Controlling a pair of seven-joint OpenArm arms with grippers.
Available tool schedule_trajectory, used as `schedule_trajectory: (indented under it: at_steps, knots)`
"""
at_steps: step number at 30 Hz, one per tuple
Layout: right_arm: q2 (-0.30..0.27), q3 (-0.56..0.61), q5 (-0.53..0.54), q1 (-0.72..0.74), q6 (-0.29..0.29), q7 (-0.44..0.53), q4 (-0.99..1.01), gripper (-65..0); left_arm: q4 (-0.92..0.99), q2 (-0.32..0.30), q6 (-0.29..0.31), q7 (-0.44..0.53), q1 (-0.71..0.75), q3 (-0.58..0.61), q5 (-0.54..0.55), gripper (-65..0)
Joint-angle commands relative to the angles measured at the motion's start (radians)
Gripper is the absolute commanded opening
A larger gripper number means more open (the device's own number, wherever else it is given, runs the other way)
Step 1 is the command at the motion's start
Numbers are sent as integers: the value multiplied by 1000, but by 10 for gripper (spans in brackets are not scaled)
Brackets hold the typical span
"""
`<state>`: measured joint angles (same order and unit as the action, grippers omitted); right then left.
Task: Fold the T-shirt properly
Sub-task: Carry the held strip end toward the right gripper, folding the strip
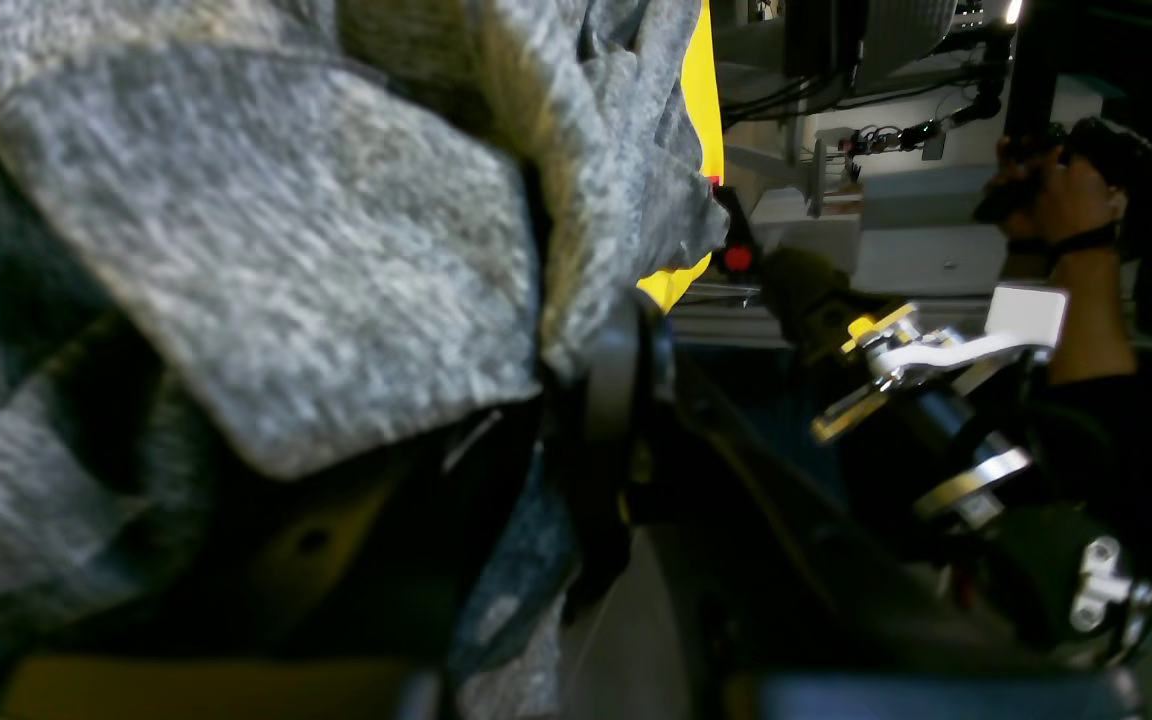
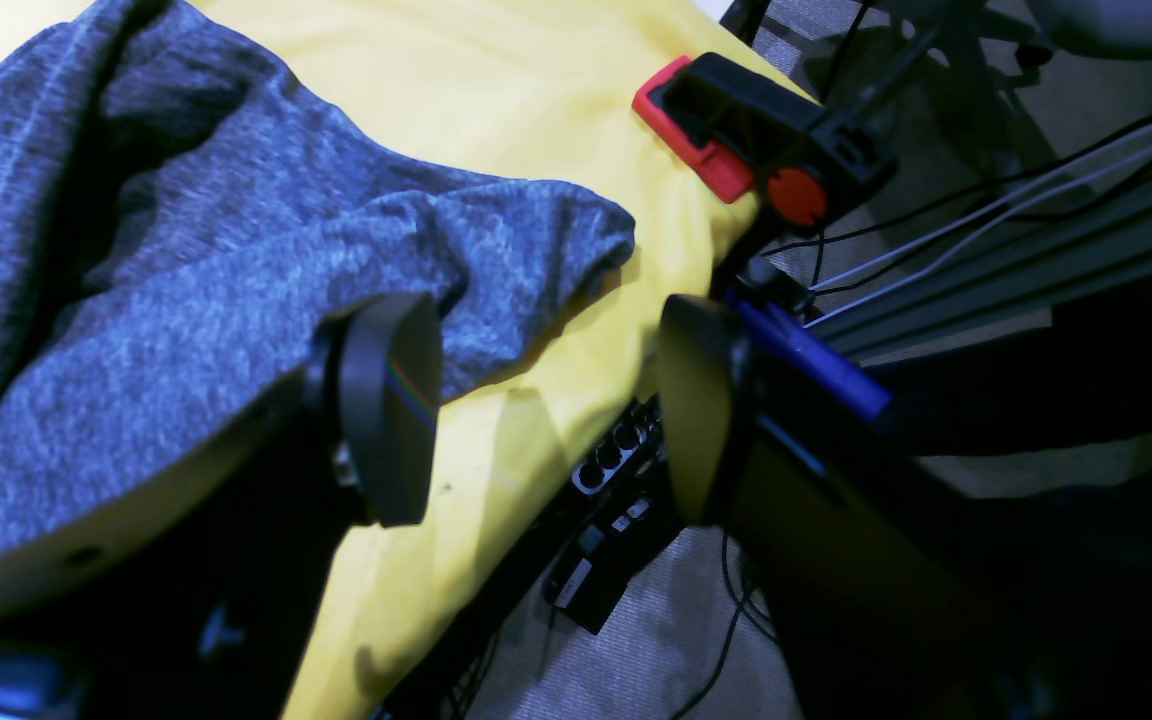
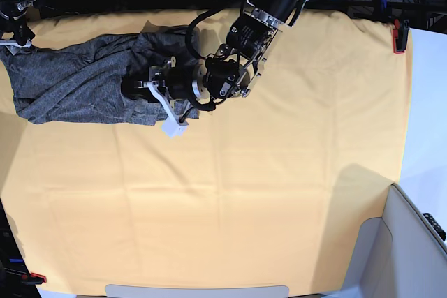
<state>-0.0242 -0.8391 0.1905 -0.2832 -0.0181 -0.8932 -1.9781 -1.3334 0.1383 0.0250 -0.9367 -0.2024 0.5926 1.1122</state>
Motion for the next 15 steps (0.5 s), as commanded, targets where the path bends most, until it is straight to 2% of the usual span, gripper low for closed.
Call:
schedule_trajectory:
  at_steps: [1, 4, 7, 10, 15]
  knots:
    - [-12, -3, -4, 0, -1, 27, -17, -305, -16, 19, 13, 6, -19, 19, 29, -526]
    - [-12, -3, -4, 2, -1, 27, -17, -305, -16, 19, 11, 28, -19, 34, 32, -434]
    - [-4, -3, -4, 2, -1, 27, -16, -305, -16, 19, 11, 80, -15, 36, 33, -385]
    - [0, -3, -4, 2, -1, 27, -16, -305, -16, 19, 11, 112, -21, 33, 32, -383]
    - [-3, -3, -4, 6, 0, 27, 18, -305, -22, 19, 11, 107, -38, 28, 32, -383]
